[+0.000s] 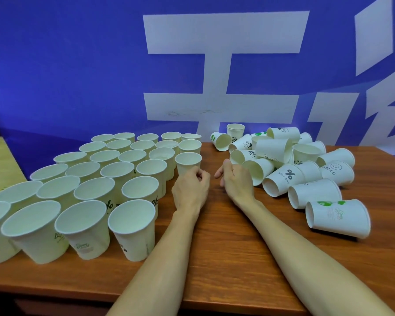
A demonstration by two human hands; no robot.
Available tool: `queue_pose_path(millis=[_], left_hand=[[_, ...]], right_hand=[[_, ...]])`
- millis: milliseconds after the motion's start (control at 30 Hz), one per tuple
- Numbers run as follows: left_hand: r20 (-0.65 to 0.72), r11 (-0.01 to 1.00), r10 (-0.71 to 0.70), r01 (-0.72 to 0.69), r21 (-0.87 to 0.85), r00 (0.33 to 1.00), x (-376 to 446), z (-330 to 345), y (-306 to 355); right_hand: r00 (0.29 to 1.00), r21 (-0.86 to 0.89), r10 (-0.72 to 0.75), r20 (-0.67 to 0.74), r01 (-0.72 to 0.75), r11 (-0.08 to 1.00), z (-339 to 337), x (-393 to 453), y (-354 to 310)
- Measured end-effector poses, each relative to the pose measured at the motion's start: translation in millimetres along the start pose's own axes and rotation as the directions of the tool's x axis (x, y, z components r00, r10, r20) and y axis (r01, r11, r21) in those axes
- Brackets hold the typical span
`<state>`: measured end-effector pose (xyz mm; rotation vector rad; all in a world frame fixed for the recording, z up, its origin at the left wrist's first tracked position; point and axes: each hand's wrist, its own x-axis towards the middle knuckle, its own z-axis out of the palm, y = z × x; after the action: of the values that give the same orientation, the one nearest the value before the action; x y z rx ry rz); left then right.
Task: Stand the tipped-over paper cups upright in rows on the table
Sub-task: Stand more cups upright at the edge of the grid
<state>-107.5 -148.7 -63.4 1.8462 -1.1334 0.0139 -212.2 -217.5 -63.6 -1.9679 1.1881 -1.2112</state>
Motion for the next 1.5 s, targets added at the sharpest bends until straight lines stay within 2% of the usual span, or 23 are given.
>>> queue_pose_path(millis=[333,467,600,700,867,1033,1267,1367,1500], left_hand=[[0.102,0.991,-0.077,0.088,-0.103,0.992,5.2,1.0,-3.9],[0.134,0.987,-0.060,0.079,-0.141,0.989,4.8,0.9,-3.7],[0.139,0.985,-0.058,0.079,-0.153,0.989,4.0,1.8,-3.9],[0.170,0.986,-0.044,0.071,-0.152,0.984,3.2,3.6,-3.9],[0.184,0.989,-0.023,0.049,-0.140,0.983,1.7,3.9,-1.8],[0.195,0.987,0.013,0.019,-0.161,0.981,-0.8,4.4,1.4],[0.154,0.980,0.062,-0.031,-0.197,0.986,-4.3,5.2,5.9],[0.137,0.969,0.132,-0.099,-0.226,0.982,-5.2,7.6,8.0],[0.083,0.929,0.281,-0.250,-0.272,0.956,-7.5,11.8,12.1]], right_hand=[[0.999,-0.037,0.031,0.011,-0.030,0.999,-4.4,-0.8,-5.2],[0.995,-0.216,-0.073,-0.070,0.056,0.975,-12.6,5.0,-12.4],[0.968,-0.440,-0.190,-0.166,0.100,0.892,-24.9,17.0,-12.4],[0.964,-0.529,-0.168,-0.206,0.035,0.848,-35.0,21.2,-3.3],[0.977,-0.575,-0.101,-0.190,-0.028,0.818,-37.2,23.5,9.7],[0.981,-0.539,-0.089,-0.172,-0.018,0.842,-41.2,25.4,13.6],[0.959,-0.431,-0.173,-0.223,0.062,0.900,-40.6,25.2,3.4],[0.938,-0.322,-0.203,-0.281,0.107,0.941,-40.1,26.9,-6.6],[0.953,-0.096,-0.159,-0.256,0.139,0.986,-38.4,24.4,-23.0]])
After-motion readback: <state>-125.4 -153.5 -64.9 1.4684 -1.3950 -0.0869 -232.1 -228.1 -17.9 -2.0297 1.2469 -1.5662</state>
